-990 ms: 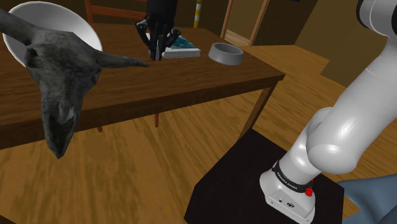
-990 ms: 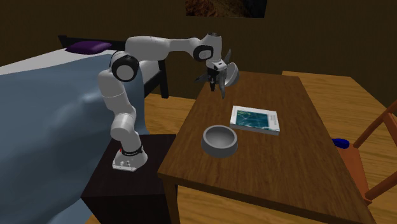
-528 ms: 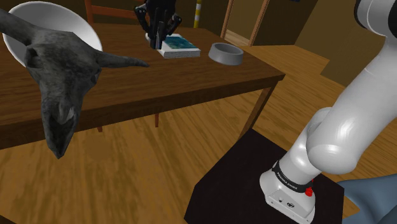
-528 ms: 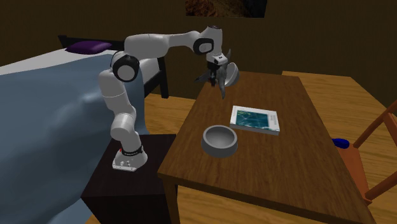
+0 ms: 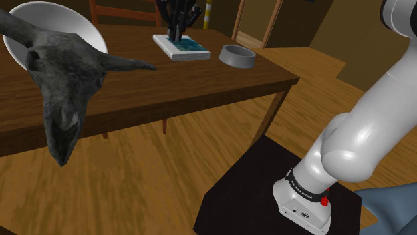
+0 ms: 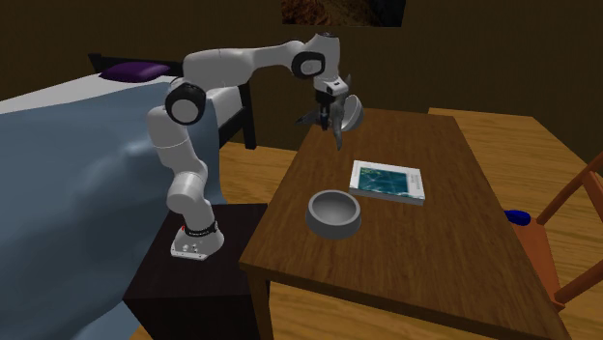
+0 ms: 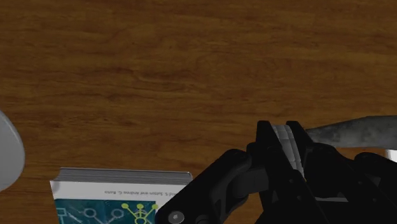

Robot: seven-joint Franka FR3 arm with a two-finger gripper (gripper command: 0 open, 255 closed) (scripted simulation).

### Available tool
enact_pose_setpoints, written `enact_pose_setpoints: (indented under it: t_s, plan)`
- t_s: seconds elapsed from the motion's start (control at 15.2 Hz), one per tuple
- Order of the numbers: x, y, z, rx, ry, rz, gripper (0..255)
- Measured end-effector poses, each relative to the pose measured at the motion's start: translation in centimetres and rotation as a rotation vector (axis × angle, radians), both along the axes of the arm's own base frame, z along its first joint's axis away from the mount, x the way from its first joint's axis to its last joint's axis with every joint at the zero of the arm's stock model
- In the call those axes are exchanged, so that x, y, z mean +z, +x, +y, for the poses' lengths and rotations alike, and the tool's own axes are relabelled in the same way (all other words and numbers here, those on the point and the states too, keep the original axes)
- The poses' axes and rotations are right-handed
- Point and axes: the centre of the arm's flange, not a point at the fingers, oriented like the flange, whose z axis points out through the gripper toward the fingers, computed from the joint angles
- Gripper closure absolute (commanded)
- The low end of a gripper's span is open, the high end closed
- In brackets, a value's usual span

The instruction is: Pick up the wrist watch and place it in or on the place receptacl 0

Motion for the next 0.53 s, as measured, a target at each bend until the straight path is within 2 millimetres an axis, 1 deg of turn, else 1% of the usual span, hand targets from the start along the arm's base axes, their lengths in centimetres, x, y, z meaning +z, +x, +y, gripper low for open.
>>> enact_pose_setpoints:
  t_s: [0.13, 0.2, 0.4, 0.53]
  plan:
    - [0.2, 0.1, -2.4, 0.000, 0.000, 0.000, 255]
    - [0.2, -0.1, -3.7, 0.000, -0.001, 0.000, 255]
    - [0.0, -0.2, -8.0, -0.001, 0.000, 0.000, 255]
    - [-0.2, -0.2, -10.6, 0.000, 0.000, 0.000, 255]
